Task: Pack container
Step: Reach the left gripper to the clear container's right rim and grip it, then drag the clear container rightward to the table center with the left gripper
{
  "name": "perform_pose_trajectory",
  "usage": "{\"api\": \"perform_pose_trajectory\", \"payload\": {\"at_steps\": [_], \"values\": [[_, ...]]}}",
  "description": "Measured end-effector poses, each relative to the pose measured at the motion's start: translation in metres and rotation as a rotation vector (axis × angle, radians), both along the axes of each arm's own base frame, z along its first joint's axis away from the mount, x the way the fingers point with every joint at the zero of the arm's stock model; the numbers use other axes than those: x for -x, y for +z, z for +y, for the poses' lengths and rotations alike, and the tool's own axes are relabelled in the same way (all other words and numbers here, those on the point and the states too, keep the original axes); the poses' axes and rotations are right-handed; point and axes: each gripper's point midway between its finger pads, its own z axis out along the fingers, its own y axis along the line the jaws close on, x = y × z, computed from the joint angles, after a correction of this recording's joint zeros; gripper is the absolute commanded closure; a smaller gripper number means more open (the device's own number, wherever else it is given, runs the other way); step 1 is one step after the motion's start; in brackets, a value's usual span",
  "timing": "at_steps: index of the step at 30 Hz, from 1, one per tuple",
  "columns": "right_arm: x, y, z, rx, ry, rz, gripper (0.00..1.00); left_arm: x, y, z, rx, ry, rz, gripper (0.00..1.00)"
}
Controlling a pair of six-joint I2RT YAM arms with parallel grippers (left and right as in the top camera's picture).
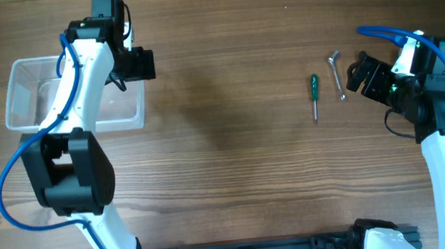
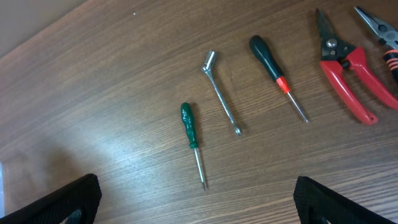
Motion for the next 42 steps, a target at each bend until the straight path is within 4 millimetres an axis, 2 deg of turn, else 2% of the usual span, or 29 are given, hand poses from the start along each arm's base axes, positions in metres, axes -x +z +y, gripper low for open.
{"api": "perform_pose_trajectory", "payload": {"at_steps": [4,8,9,11,13,14,27,31,35,42], "values": [[0.001,-0.001,0.0,0.001,-0.002,0.005,0.0,0.0,-0.019,0.0,-0.004,-0.002,0.041,0.22],[0.001,-0.001,-0.001,0.005,-0.005,0.006,0.0,0.001,-0.034,0.0,-0.007,-0.007,0.079,0.23],[0.001,-0.001,-0.001,0.005,-0.005,0.006,0.0,0.001,-0.038,0.0,-0.008,-0.007,0.086,0.28],[0.001,-0.001,-0.002,0.01,-0.009,0.007,0.0,0.002,-0.04,0.0,-0.008,-0.006,0.092,0.49],[0.001,-0.001,-0.004,0.018,-0.015,0.008,0.0,0.002,-0.041,0.0,-0.009,-0.011,0.094,0.86],[0.001,-0.001,-0.005,0.023,-0.019,0.009,0.0,0.002,-0.041,0.0,-0.008,-0.006,0.095,0.96],[0.003,-0.002,-0.017,0.077,-0.062,0.017,0.0,0.005,-0.042,-0.001,-0.02,-0.016,0.107,0.96],[0.003,-0.002,-0.017,0.077,-0.062,0.017,0.0,0.009,-0.039,-0.009,-0.056,-0.024,0.119,0.96],[0.003,-0.002,-0.017,0.077,-0.062,0.017,0.0,0.012,-0.021,-0.033,-0.099,-0.067,0.12,0.96],[0.003,-0.002,-0.017,0.077,-0.062,0.017,0.0,0.0,0.022,-0.09,-0.103,-0.129,0.007,0.96]]}}
